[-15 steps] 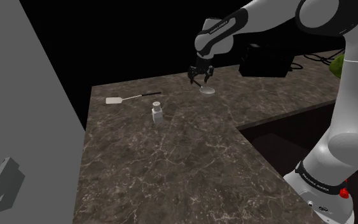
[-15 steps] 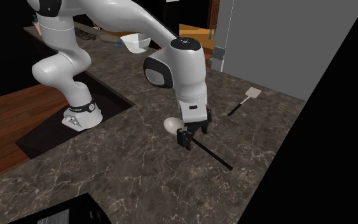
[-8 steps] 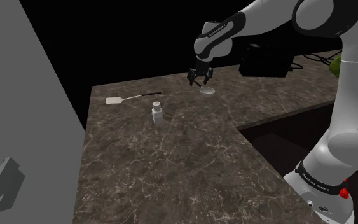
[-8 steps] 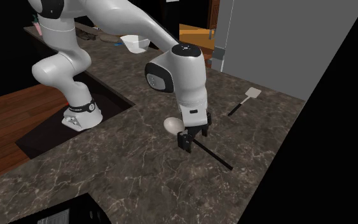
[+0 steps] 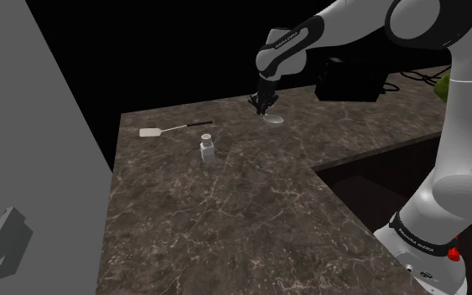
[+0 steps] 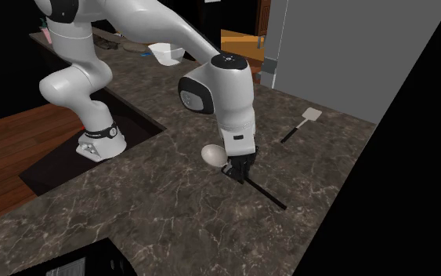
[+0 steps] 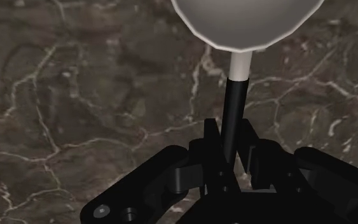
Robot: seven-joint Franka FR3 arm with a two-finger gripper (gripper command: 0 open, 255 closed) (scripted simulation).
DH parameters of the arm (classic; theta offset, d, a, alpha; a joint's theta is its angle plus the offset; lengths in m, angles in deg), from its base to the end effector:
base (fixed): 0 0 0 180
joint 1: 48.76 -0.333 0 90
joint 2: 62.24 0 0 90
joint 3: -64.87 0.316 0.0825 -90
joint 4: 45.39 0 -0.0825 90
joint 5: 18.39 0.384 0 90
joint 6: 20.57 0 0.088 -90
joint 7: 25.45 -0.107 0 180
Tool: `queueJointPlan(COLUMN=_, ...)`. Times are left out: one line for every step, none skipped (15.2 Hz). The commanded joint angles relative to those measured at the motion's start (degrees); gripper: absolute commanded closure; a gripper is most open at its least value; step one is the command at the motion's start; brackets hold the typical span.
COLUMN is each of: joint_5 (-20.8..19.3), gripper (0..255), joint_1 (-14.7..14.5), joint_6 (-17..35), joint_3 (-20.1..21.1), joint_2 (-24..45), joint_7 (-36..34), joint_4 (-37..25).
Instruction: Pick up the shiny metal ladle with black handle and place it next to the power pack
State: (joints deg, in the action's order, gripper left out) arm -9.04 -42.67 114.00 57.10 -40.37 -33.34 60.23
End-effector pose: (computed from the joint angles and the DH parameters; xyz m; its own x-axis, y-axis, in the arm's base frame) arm 0.6329 -0.1472 0.3340 0.8817 -0.4583 0.1125 -0.4494 -0.8882 -0.0957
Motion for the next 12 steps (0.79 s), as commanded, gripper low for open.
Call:
queueJointPlan(joint_5=0.03, gripper=255, joint_1=-0.05, joint_6=0.00, joint_3=0.07, joint_2=0.07, joint_7=0.01, joint_4=0.05)
queueJointPlan(joint_5=0.03, gripper=255, joint_1=-0.05, joint_6=0.02, joint_3=0.07, joint_2=0.06, joint_7=0.01, joint_4=0.08)
queueJointPlan(joint_5=0.02, gripper=255, joint_1=-0.05, joint_6=0.02, joint_3=0.07, joint_2=0.01, joint_7=0.01, joint_4=0.13)
queueJointPlan(joint_5=0.01, gripper=255, joint_1=-0.06, joint_6=0.05, joint_3=0.07, joint_2=-0.05, joint_7=0.00, joint_4=0.22)
queueJointPlan(joint_5=0.03, gripper=255, joint_1=-0.04, joint_6=-0.03, joint_3=0.06, joint_2=0.06, joint_7=0.02, joint_4=0.03)
queueJointPlan(joint_5=-0.10, gripper=255, joint_1=-0.07, joint_6=-0.65, joint_3=0.00, joint_2=-0.34, joint_7=-0.10, joint_4=-0.20)
queueJointPlan(joint_5=-0.23, gripper=255, joint_1=-0.11, joint_6=-1.28, joint_3=-0.06, joint_2=-0.74, joint_7=-0.22, joint_4=-0.43)
queueJointPlan(joint_5=-0.35, gripper=255, joint_1=-0.14, joint_6=-1.91, joint_3=-0.11, joint_2=-1.11, joint_7=-0.33, joint_4=-0.70)
queueJointPlan(joint_5=-0.48, gripper=255, joint_1=-0.17, joint_6=-2.55, joint_3=-0.17, joint_2=-1.49, joint_7=-0.45, joint_4=-0.97)
queueJointPlan(joint_5=-0.60, gripper=255, joint_1=-0.19, joint_6=-3.19, joint_3=-0.22, joint_2=-1.85, joint_7=-0.56, joint_4=-1.25)
queueJointPlan(joint_5=-0.72, gripper=255, joint_1=-0.22, joint_6=-3.83, joint_3=-0.27, joint_2=-2.20, joint_7=-0.67, joint_4=-1.55)
queueJointPlan(joint_5=-0.84, gripper=255, joint_1=-0.24, joint_6=-4.47, joint_3=-0.31, joint_2=-2.55, joint_7=-0.78, joint_4=-1.86)
